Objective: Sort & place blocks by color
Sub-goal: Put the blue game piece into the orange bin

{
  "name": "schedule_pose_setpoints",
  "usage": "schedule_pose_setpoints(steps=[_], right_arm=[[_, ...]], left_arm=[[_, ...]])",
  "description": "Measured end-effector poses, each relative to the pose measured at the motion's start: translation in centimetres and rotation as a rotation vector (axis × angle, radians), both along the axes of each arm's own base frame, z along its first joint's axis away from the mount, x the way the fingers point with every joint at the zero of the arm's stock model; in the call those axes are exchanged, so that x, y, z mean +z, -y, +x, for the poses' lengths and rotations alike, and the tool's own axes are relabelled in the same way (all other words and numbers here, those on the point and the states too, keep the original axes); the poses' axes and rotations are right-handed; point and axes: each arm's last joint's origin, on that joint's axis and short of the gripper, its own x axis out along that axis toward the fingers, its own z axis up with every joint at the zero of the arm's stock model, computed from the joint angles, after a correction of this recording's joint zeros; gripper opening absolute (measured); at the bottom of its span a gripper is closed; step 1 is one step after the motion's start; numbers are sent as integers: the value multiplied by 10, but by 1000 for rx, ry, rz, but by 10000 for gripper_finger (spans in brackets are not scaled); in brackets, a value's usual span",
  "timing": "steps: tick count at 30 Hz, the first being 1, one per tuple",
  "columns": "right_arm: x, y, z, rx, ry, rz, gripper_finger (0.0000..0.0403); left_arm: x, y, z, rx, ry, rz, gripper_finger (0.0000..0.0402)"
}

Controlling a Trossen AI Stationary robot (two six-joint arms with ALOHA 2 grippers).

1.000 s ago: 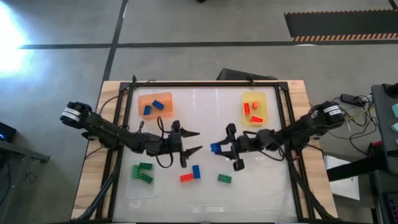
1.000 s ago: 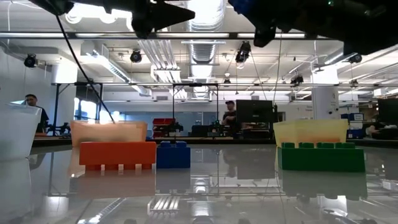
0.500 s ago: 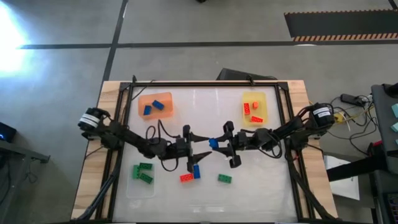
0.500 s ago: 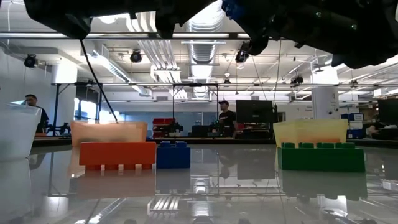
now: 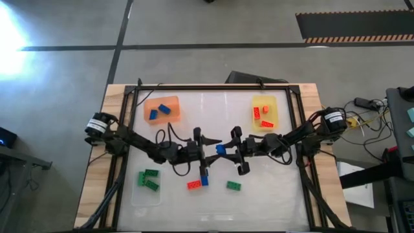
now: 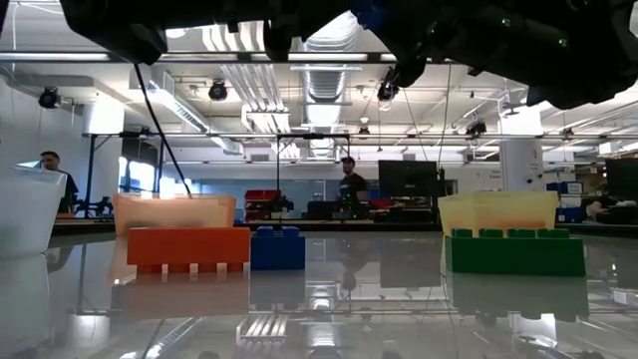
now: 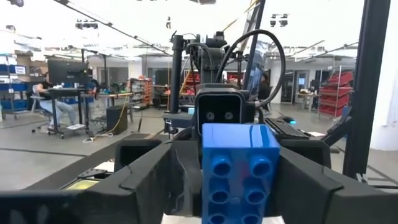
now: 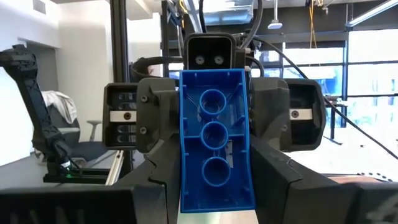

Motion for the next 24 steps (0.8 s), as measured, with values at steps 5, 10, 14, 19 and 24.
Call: schedule_pose_setpoints(steps=[5,10,14,19,24], right_arm=[[-1,1,0,-6,-14,0,123],[-2,1,1,-9,-27,19,167],[-5,2,2,-44,-64,25,219],[-8,4,2,-119,-118,27,253],[-4,8,-2,-253,-220,29,260]], left_arm=[[-1,0,0,-2,-4,2,164],[-1,0,0,-3,-6,-1,125],[-2,-1,0,7,-7,-5,125],[-8,-4,-1,120,-95,-14,125],[-7,-10,-8,319,-250,1,125]])
